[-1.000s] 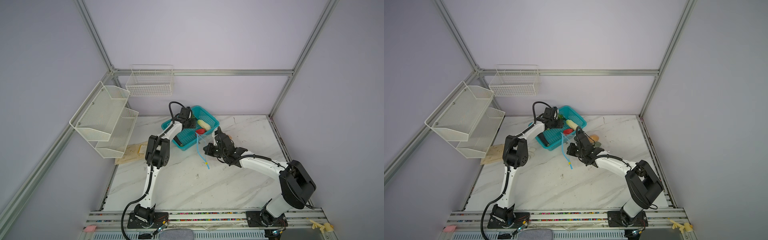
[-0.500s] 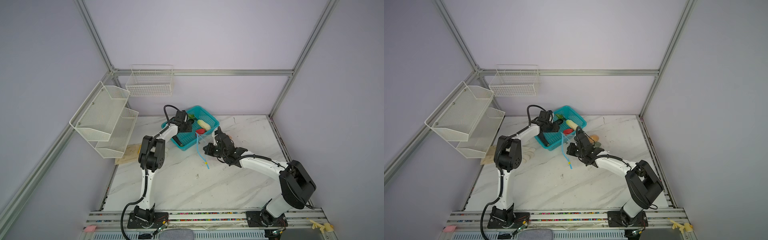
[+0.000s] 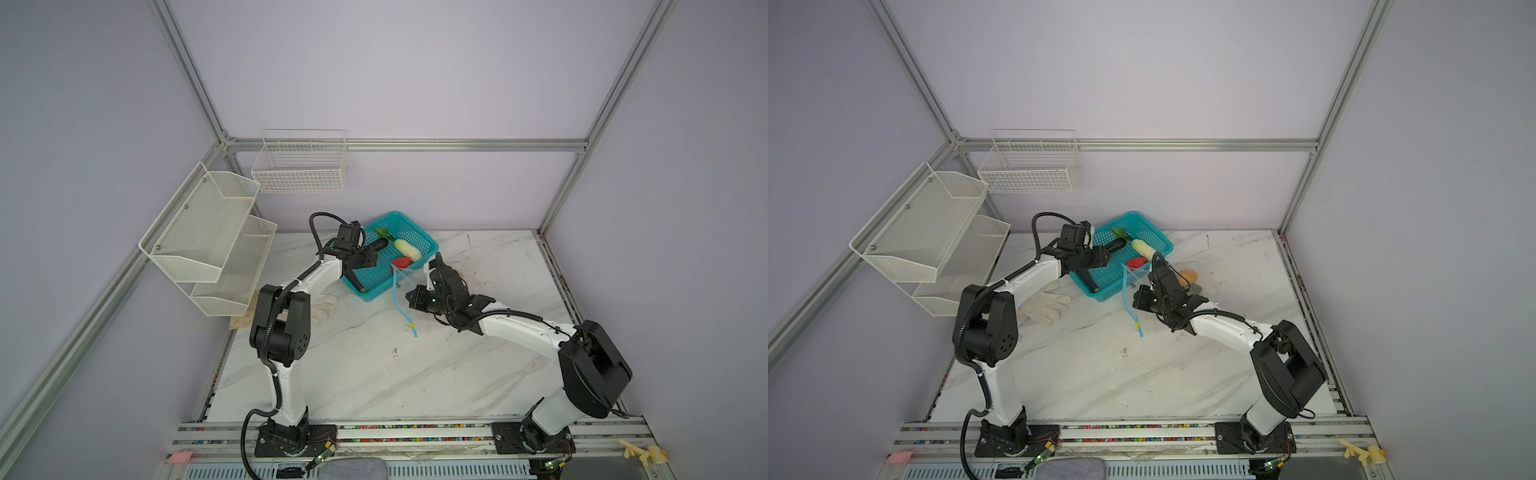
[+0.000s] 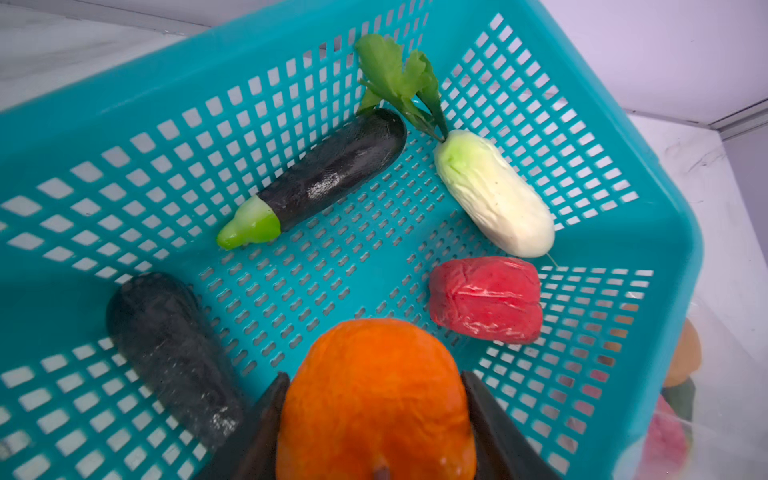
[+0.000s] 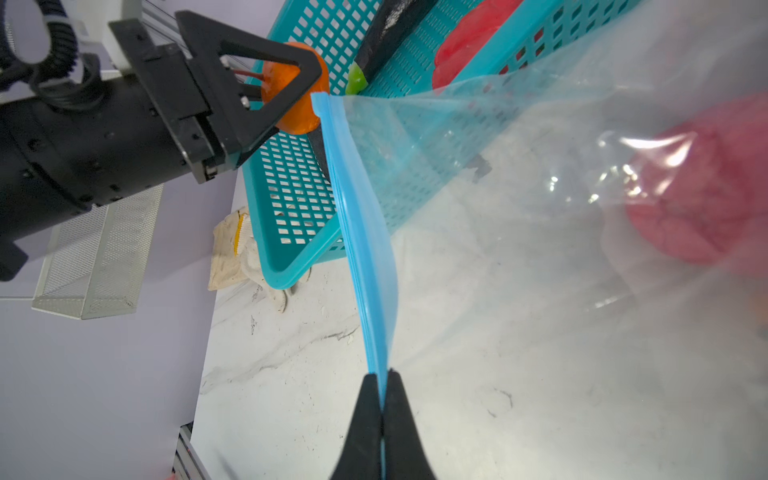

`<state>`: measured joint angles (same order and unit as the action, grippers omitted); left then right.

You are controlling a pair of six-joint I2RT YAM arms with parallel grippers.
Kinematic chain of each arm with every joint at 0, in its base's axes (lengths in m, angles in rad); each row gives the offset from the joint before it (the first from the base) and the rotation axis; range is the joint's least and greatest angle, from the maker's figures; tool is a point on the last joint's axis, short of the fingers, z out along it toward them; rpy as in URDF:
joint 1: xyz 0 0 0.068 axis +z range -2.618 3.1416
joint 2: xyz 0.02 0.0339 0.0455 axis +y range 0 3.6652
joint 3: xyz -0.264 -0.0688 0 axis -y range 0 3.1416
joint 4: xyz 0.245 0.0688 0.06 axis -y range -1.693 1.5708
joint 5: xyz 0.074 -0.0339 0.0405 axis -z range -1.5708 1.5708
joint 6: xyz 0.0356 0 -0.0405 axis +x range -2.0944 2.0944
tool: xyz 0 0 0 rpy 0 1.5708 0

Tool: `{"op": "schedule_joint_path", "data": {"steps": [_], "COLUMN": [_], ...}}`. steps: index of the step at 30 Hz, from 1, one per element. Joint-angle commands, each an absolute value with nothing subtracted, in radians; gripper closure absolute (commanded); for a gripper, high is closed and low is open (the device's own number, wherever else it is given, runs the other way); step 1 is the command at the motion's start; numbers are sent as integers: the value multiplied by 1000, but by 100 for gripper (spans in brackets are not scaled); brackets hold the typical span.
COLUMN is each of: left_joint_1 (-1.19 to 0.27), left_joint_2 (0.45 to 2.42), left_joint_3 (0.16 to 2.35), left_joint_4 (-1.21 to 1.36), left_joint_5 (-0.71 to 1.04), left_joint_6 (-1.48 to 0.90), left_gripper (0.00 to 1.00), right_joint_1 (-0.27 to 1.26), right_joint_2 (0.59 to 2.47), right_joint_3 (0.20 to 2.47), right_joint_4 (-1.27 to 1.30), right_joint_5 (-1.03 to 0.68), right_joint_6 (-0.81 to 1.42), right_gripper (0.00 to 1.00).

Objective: Place the food in the zip-top bag and seal the zipper
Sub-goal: 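Close the left gripper on the orange and lift it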

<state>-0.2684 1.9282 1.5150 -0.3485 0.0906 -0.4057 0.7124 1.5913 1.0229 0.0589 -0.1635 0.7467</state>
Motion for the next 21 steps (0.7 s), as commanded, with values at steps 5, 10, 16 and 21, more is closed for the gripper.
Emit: {"op": "schedule_joint_path", "data": {"steps": [5,10,16,21], "left_joint_1": [-264,-263,-264,-267], "left_joint_2": [1760,1663,1553,1461], "left_joint_3": [1353,1259,1178,1113], "left_joint_4": [-300,-298,-304,-309], "left_joint_5": [163,197,233,299], "left_joint_6": [-469,-487,-500,-516], "left_gripper": [48,48,48,48], "right_joint_1": [709,709,709,709], "right_joint_2": [1557,1550,1550,1550], "right_joint_3": [1011,1003,1001,1008], "right_joint_4": [96,104,114,109], "right_joint_5": [-164,-164,-163,-157], "right_joint_6": [742,746,750,753], "right_gripper": [100,100,100,100]}}
